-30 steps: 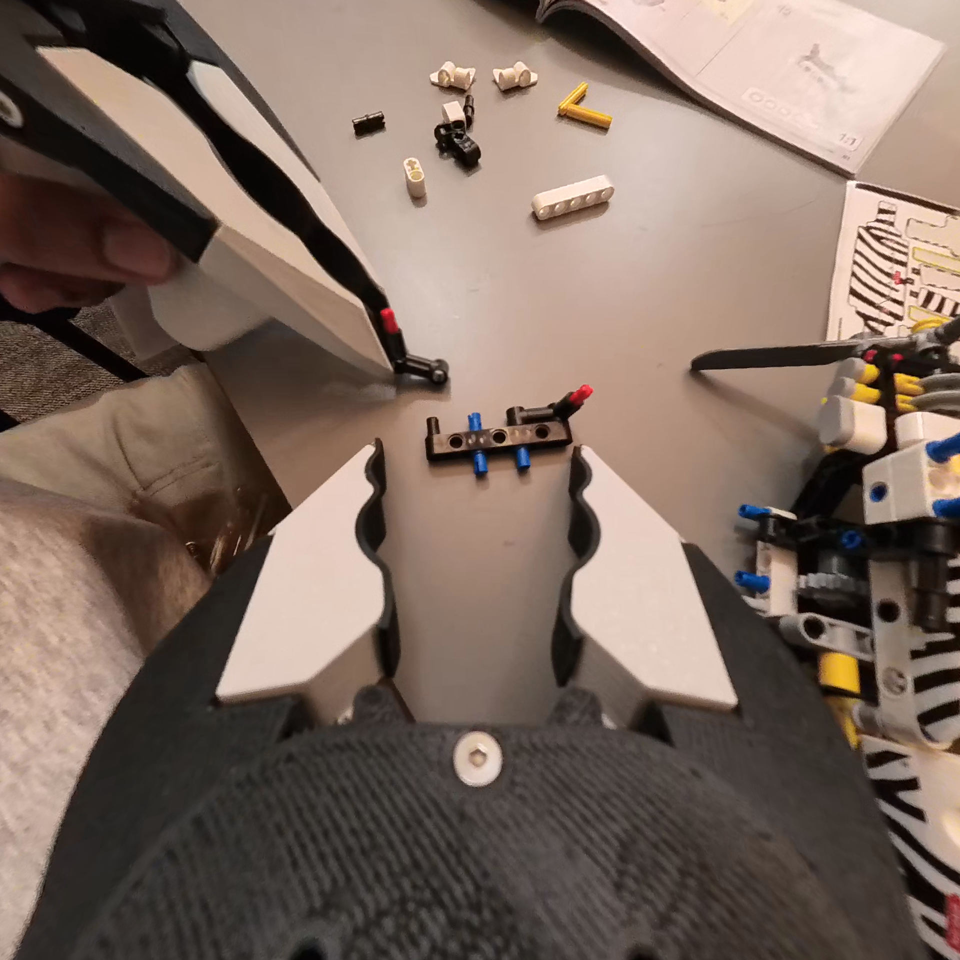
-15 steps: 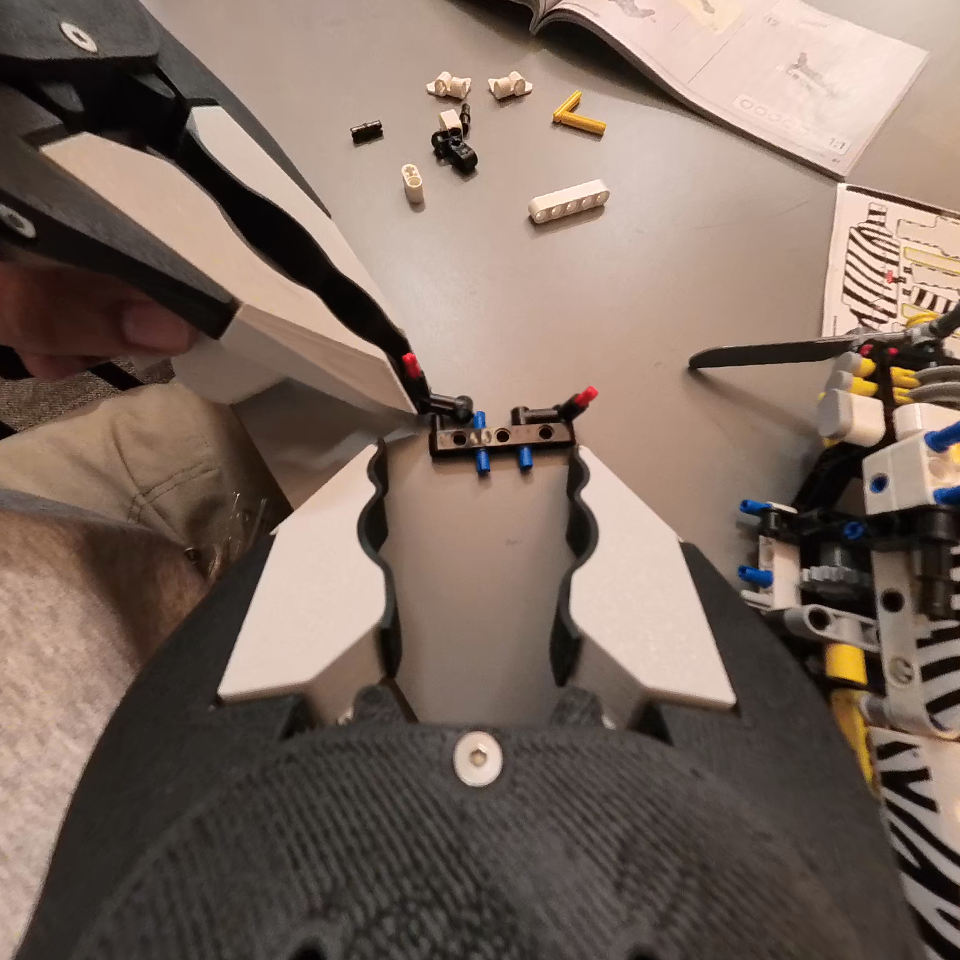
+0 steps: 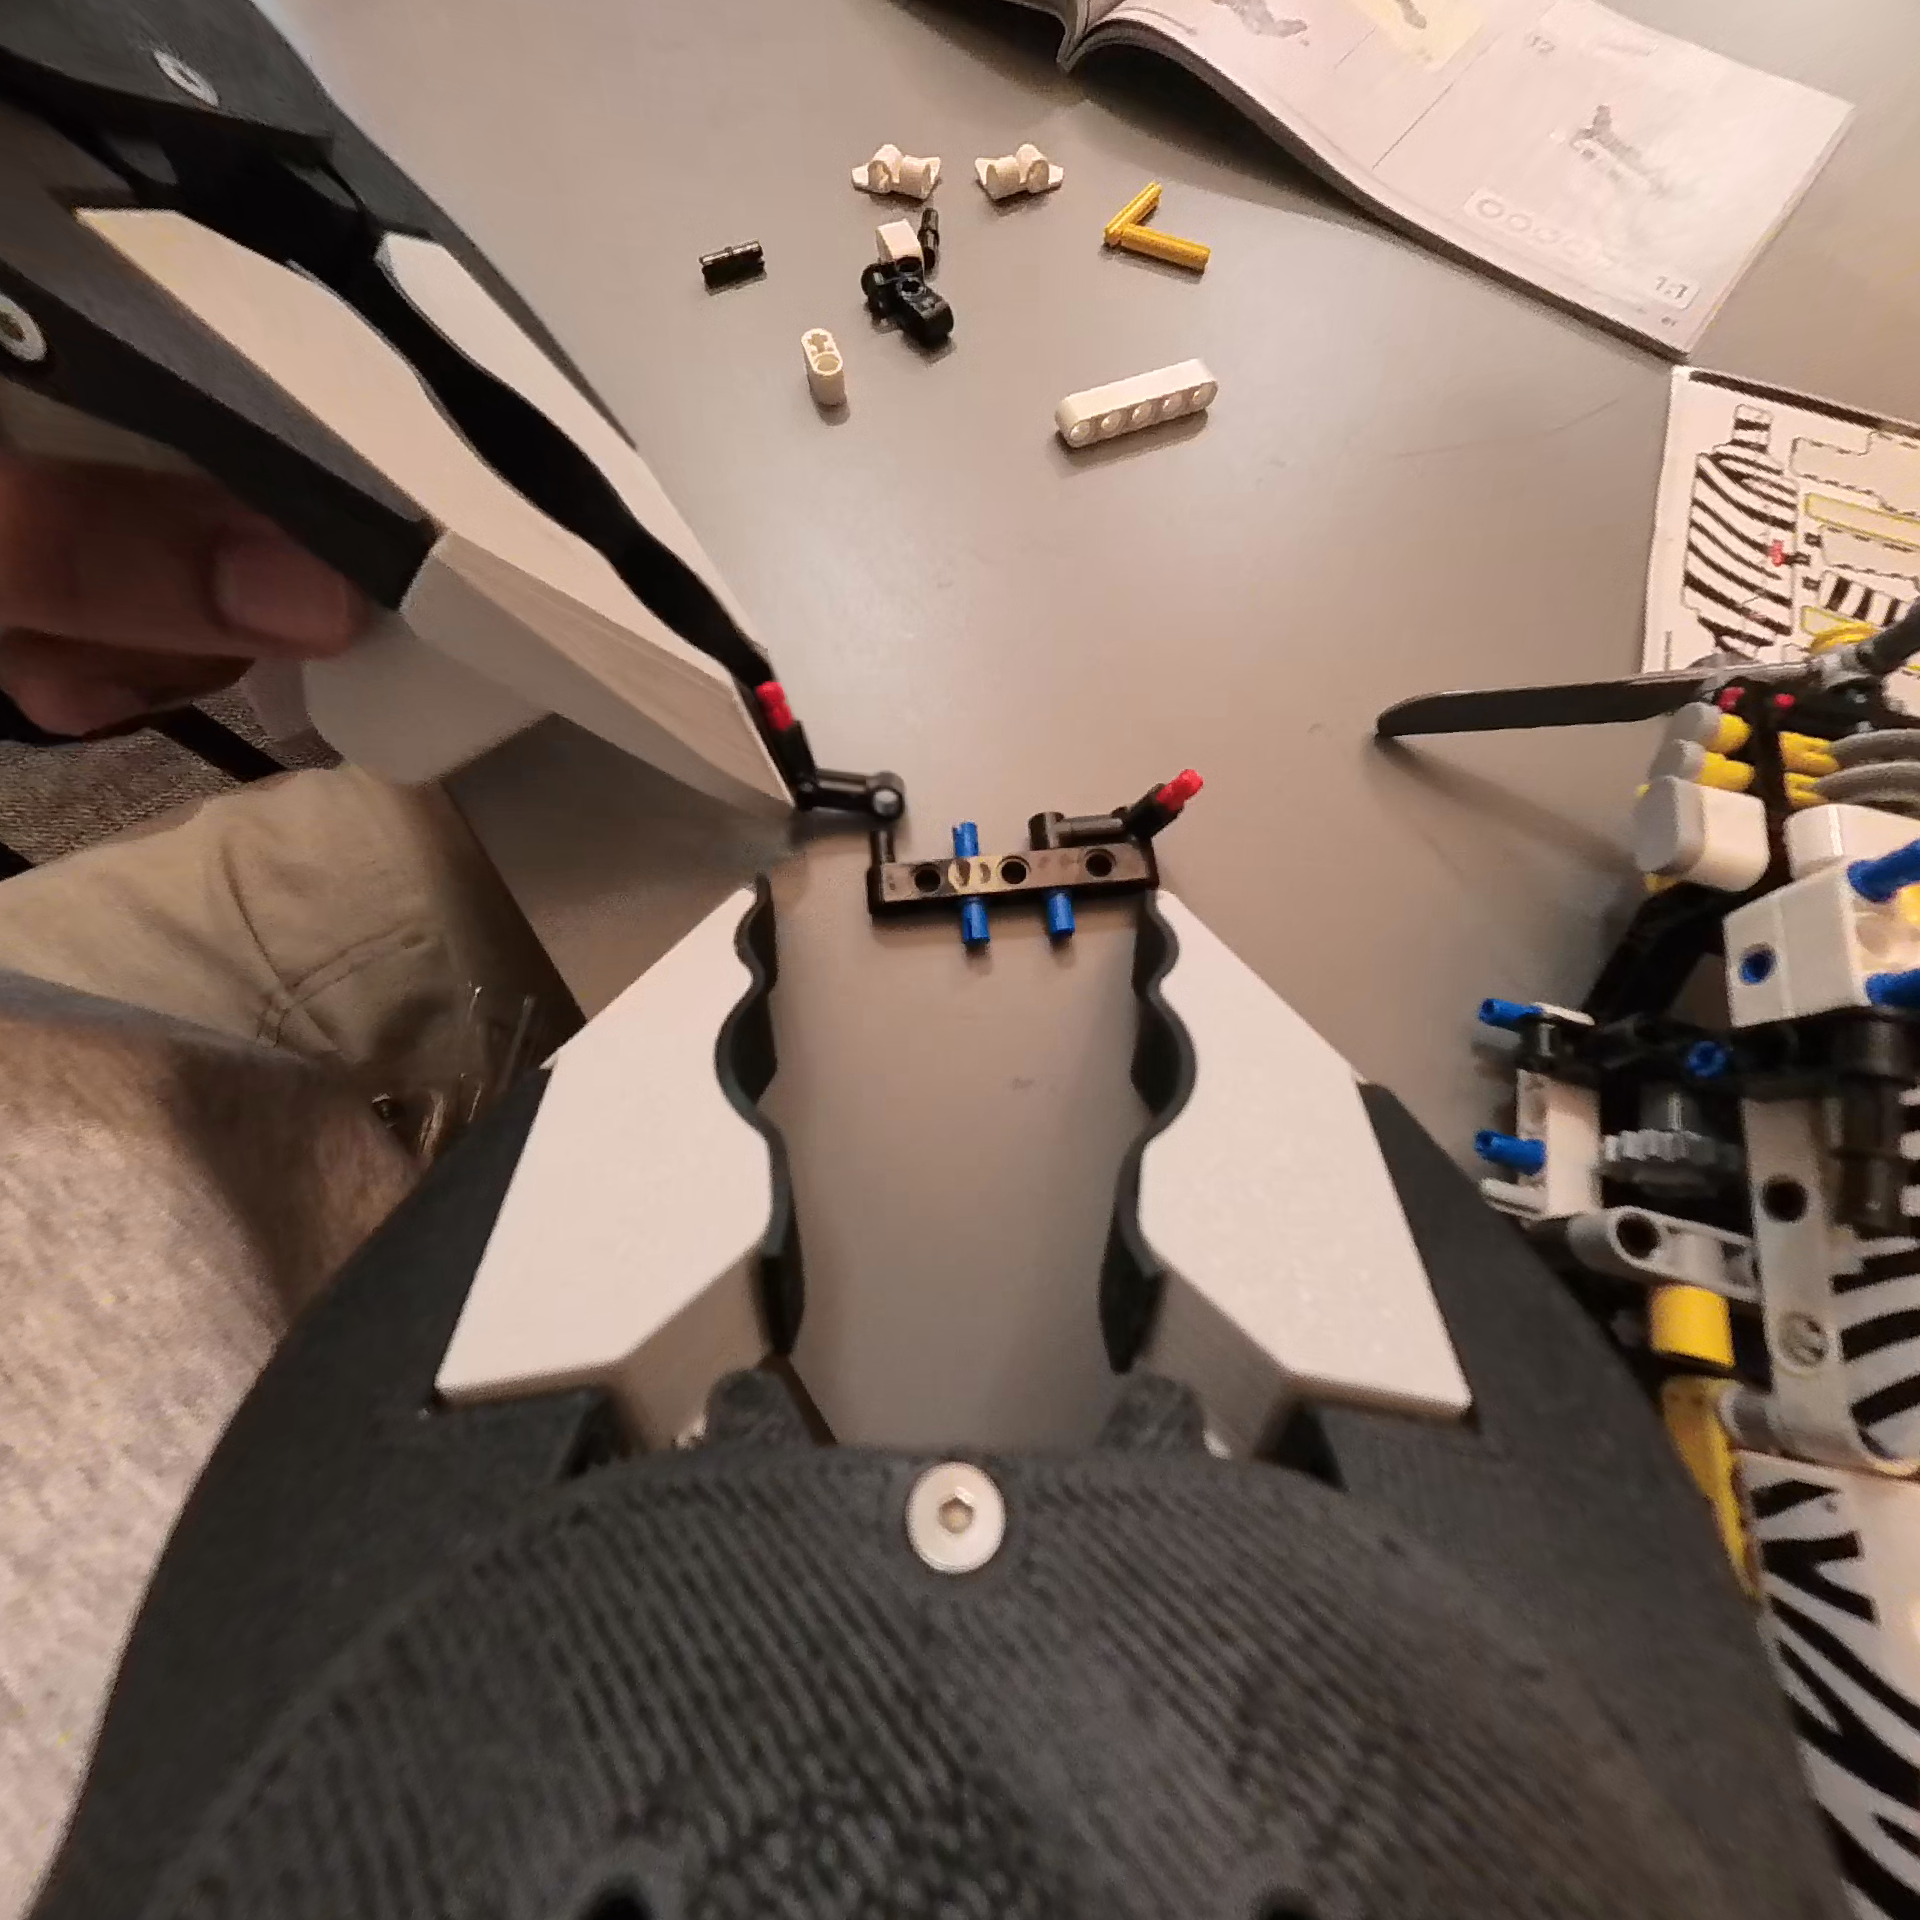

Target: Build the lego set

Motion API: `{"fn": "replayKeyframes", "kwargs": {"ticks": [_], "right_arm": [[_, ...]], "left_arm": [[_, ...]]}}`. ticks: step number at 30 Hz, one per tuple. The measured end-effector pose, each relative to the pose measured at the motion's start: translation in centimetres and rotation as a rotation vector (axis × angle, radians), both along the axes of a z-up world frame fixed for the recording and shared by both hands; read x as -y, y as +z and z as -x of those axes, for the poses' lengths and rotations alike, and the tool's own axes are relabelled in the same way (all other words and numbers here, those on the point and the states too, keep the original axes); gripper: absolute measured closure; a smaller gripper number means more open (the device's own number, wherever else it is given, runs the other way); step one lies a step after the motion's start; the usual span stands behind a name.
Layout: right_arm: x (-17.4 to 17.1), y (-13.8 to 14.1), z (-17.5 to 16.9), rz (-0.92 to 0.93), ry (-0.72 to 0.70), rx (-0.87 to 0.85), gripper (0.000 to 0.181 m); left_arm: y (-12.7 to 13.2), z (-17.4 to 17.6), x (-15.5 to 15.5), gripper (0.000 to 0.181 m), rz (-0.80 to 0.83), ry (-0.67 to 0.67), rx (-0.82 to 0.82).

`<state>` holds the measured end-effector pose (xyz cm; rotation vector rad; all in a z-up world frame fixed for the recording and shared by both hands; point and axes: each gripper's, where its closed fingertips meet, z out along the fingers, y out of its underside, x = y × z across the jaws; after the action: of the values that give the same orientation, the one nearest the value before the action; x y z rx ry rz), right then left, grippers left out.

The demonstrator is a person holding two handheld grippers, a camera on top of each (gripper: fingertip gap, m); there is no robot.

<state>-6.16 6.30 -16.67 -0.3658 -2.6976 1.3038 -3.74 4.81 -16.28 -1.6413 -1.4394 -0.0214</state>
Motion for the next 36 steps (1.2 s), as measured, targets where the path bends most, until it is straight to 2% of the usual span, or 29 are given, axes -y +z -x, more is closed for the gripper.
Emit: {"fn": "replayKeyframes", "kwargs": {"ticks": [3,10,15,23,30,33,36], "right_arm": [[0.0,0.0,0.0,0.000,-0.001,0.000,0.113],[0.0,0.0,0.1,0.001,-0.006,0.000,0.114],[0.0,0.0,0.1,0.002,-0.008,-0.001,0.114],[-0.1,0.1,0.1,0.005,-0.014,-0.003,0.115],[-0.1,0.1,0.1,0.006,-0.014,-0.007,0.117],[-0.4,0.3,0.4,0.011,-0.026,-0.040,0.124],[-0.6,0.4,0.8,0.006,-0.037,-0.055,0.124]], "left_arm": [[0.0,-0.4,0.4,0.173,-0.033,-0.003,0.028],[0.5,0.0,2.5,0.155,-0.051,0.053,0.010],[0.9,-0.3,2.2,0.147,0.004,-0.021,-0.065],[1.2,0.7,2.5,0.144,0.131,0.011,-0.165],[0.9,1.1,2.1,0.148,0.200,-0.019,-0.196],[2.5,1.3,2.0,0.150,0.146,-0.020,-0.247],[3.3,1.3,2.1,0.152,0.114,-0.017,-0.273]]}}
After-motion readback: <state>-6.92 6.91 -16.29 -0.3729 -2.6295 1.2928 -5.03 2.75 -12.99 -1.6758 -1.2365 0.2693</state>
